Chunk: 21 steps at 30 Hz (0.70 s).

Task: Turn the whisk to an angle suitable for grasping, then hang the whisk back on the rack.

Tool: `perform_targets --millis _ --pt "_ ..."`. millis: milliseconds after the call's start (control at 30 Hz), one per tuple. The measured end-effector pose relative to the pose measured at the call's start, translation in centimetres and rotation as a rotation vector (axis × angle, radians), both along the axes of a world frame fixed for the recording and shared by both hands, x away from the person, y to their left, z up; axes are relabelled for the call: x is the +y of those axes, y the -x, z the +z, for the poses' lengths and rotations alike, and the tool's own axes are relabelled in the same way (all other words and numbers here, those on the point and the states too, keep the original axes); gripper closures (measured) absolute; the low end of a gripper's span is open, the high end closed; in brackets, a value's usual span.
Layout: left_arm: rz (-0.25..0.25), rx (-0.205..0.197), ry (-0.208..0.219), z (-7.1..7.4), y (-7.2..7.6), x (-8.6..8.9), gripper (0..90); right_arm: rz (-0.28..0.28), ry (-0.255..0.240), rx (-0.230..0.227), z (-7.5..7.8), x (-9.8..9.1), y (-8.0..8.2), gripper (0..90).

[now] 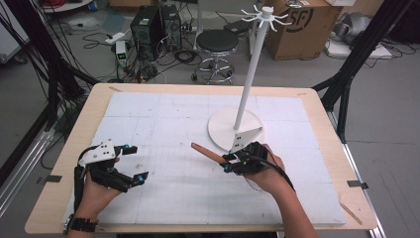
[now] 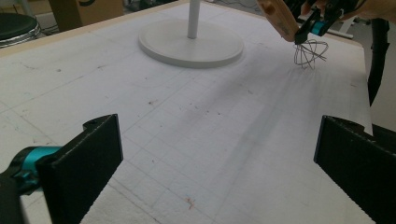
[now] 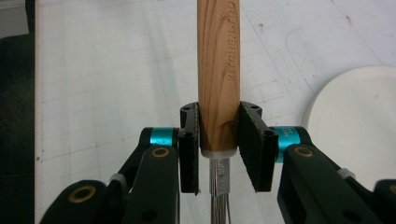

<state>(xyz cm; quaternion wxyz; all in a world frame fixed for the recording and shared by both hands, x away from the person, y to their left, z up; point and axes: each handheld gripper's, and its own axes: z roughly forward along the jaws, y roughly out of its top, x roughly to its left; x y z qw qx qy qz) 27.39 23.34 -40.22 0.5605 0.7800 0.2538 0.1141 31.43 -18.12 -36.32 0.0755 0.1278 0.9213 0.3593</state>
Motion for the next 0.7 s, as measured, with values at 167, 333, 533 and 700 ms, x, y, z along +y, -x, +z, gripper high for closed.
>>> perform_targets --millis 167,333,533,700 --pt "0.004 -0.003 0.000 0.1 0.1 0.2 1.7 -0.007 -0.014 -0.012 0.1 -0.1 0.2 70.2" --pt "0.006 -0.001 0.003 0.1 0.1 0.3 1.7 -0.013 -0.054 -0.035 0.6 -0.6 0.4 70.2" --pt "0.005 -0.001 0.005 0.1 0.1 0.3 1.8 -0.038 -0.137 -0.066 1.6 -2.1 0.5 70.3" --pt "0.004 -0.008 0.003 0.4 0.1 0.1 1.7 -0.059 -0.172 -0.102 2.9 -3.3 0.6 70.3"
